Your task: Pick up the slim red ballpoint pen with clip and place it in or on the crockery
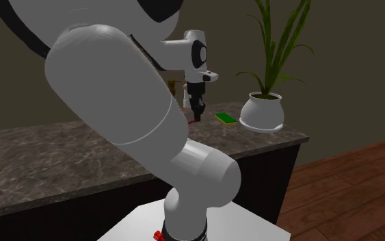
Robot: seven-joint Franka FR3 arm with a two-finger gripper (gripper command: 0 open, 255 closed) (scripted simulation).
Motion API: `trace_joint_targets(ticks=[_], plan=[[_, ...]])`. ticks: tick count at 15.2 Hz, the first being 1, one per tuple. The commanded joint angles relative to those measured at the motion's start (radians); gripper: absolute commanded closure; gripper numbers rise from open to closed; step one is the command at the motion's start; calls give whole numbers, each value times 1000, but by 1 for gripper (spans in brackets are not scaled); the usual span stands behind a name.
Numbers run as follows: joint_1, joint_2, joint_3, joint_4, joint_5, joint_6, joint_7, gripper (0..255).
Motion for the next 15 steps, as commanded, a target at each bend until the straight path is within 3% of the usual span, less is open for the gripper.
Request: trace_joint_targets(ticks=[1,12,15], plan=[[0,-11,-8,20,-3,-31,-2,255],[-6,-38,-42,143,-23,-182,-6,255],[-11,48,27,223,-21,-168,68,255]])
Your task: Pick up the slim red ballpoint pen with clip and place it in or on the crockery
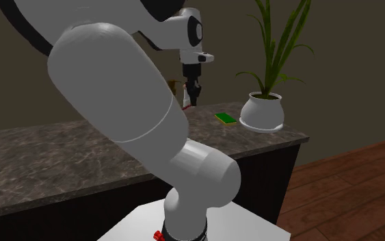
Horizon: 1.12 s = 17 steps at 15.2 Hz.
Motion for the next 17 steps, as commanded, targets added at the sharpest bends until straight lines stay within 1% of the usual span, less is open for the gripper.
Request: trace_joint_targets(ticks=[1,4,7,10,12,14,16,17], plan=[[-7,64,46,59,-5,9,50,255],[-19,161,119,150,-26,18,131,255],[-33,271,194,251,-68,22,221,255],[-42,397,271,362,-138,17,324,255],[-37,494,318,444,-203,7,401,255],[-16,601,356,533,-282,-12,483,255],[27,713,377,630,-368,-42,562,255],[57,769,381,683,-411,-61,598,255]])
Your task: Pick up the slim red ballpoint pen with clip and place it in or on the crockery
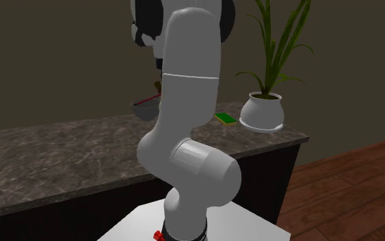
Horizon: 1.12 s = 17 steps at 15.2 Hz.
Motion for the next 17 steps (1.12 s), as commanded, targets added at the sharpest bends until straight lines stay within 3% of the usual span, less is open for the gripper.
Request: trace_joint_targets(ticks=[1,5,8,17], plan=[[60,114,6,105,-87,-35,73,255],[232,322,-28,359,-225,-138,163,255],[387,480,-73,607,-311,-239,190,255],[342,470,-73,458,-308,-111,209,255]])
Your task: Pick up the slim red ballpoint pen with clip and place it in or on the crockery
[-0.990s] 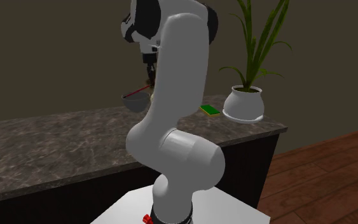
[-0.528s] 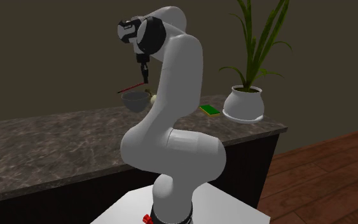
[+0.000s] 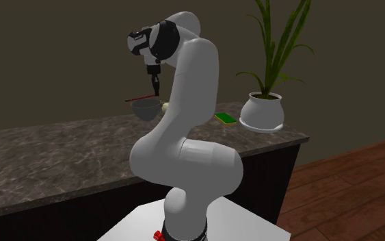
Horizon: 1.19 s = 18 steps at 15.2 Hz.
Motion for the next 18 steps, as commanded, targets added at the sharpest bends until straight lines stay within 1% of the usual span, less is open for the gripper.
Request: trace_joint_targets(ticks=[1,6,14,15,18], plan=[[-10,-1,0,-32,-1,29,4,255],[-24,6,-5,-96,-9,93,16,255],[-24,6,-5,-96,-9,93,16,255],[-25,6,-4,-96,-9,93,16,0],[-24,6,-5,-96,-9,93,16,0]])
